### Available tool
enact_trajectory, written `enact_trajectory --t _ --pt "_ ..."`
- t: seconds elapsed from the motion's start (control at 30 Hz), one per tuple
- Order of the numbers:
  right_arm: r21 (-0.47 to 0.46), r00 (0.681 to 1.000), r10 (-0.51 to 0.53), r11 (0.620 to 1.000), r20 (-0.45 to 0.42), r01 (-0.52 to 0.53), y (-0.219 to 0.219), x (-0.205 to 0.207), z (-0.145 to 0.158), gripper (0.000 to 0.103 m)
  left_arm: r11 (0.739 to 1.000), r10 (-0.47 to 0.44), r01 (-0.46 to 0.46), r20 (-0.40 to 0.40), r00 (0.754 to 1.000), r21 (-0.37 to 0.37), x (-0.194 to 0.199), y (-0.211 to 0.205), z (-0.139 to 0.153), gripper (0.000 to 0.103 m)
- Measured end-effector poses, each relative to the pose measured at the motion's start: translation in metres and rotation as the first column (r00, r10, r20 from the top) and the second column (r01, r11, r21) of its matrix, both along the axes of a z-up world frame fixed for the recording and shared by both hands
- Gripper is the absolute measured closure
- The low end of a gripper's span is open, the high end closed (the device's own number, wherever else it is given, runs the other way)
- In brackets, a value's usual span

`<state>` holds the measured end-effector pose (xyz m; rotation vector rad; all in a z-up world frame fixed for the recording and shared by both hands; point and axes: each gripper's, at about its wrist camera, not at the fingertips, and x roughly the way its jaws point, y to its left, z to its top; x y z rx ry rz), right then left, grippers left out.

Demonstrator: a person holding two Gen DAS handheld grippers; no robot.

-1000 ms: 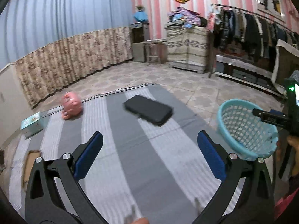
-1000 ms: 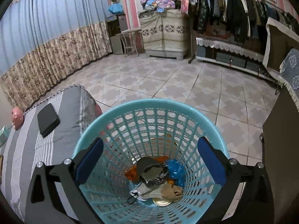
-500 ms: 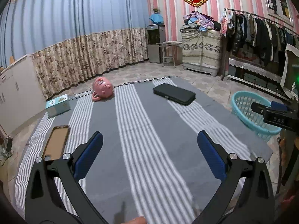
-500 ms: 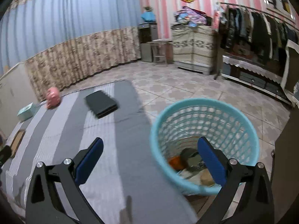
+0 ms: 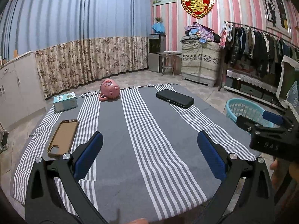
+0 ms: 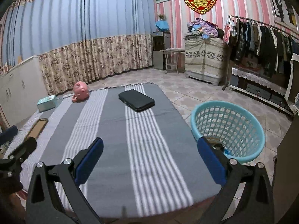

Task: Collect trash

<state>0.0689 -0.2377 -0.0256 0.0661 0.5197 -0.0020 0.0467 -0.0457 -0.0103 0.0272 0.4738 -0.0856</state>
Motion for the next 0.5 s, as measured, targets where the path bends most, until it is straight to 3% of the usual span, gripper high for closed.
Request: enact_trajectory --t 0.5 --pt "-0.012 0.995 0.025 1.000 0.093 -0.024 0.027 -0.034 0.023 0.005 1.000 0.012 -0.013 0.069 0.998 0.003 -0.027 0.017 0.017 0.005"
